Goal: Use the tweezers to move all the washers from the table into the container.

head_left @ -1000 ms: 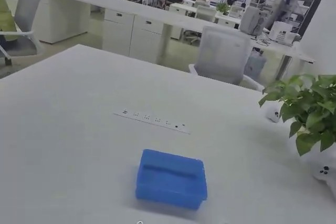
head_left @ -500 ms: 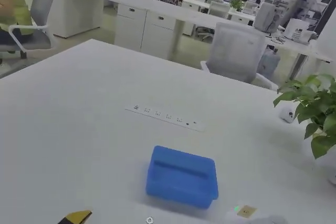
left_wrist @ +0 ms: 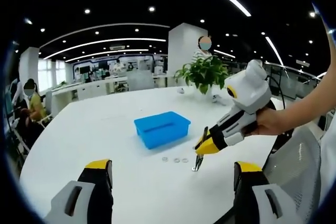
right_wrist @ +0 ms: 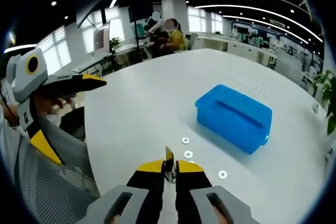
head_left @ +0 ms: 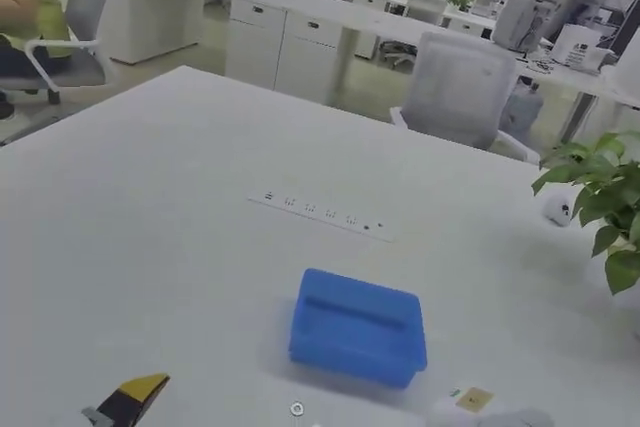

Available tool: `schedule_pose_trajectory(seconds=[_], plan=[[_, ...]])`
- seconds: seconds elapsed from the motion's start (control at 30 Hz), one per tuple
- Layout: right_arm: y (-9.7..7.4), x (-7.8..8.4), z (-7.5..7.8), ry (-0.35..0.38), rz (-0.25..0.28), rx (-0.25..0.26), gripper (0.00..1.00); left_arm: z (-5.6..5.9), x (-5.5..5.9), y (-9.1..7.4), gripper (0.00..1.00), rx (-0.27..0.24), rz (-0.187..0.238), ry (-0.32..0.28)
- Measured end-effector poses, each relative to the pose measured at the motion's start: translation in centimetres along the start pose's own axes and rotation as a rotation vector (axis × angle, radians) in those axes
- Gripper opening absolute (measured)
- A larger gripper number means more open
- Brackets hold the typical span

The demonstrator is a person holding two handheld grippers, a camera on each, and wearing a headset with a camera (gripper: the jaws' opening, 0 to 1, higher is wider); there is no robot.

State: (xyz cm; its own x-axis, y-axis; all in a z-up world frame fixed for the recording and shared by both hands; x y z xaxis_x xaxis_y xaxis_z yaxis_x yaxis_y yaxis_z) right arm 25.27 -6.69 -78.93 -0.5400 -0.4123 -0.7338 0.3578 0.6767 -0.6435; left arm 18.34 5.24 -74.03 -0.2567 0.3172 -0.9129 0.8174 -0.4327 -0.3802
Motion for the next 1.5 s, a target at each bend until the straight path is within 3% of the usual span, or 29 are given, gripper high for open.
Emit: schedule_pose_trajectory(seconds=[0.2, 0.3, 0.43, 0.83, 1.0, 1.2, 1.5], plan=[[-0.1, -0.4, 0.0, -0.03, 0.005, 0.007, 0.03, 0.0, 0.0, -0.1, 0.97, -0.002, 0.001, 0.004], [0.2, 0.0, -0.1, -0.005, -0.019, -0.012, 0.03, 0.0, 0.0, -0.1, 0.97, -0.004, -0.005, 0.011], [0.2, 0.2, -0.2, -0.004, -0.01, -0.009, 0.04, 0.0, 0.1, -0.1, 0.97, -0.006, -0.007, 0.018], [0.4, 0.0, 0.1, 0.016, 0.0, 0.035, 0.02, 0.0, 0.2, 0.0, 0.98, 0.0, -0.005, 0.015], [0.2, -0.1, -0.2, 0.045, -0.009, 0.005, 0.02, 0.0, 0.0, 0.1, 0.98, 0.004, 0.005, 0.005], [-0.6, -1.5, -0.6, 0.024, 0.015, -0.006, 0.02, -0.2, 0.2, 0.1, 0.98, -0.017, -0.008, 0.02], [-1.3, -5.2, 0.2, -0.062, 0.059, 0.023, 0.02, -0.4, 0.0, 0.0, 0.98, -0.023, 0.012, 0.007]])
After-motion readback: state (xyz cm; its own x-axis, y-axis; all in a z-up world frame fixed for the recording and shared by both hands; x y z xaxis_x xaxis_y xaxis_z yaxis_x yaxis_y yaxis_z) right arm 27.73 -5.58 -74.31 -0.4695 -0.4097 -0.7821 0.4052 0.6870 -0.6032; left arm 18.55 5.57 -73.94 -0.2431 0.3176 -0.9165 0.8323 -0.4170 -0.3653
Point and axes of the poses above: the centre of the closed fingertips' face, and the gripper's own axes: y roughly forward along the fingers, z roughly to its right, x roughly out of its underside, the point moved 4 cm from there along -y, roughly backward along the fingers, and after that the axes turned 10 degrees about y, right-handed, at the moved point
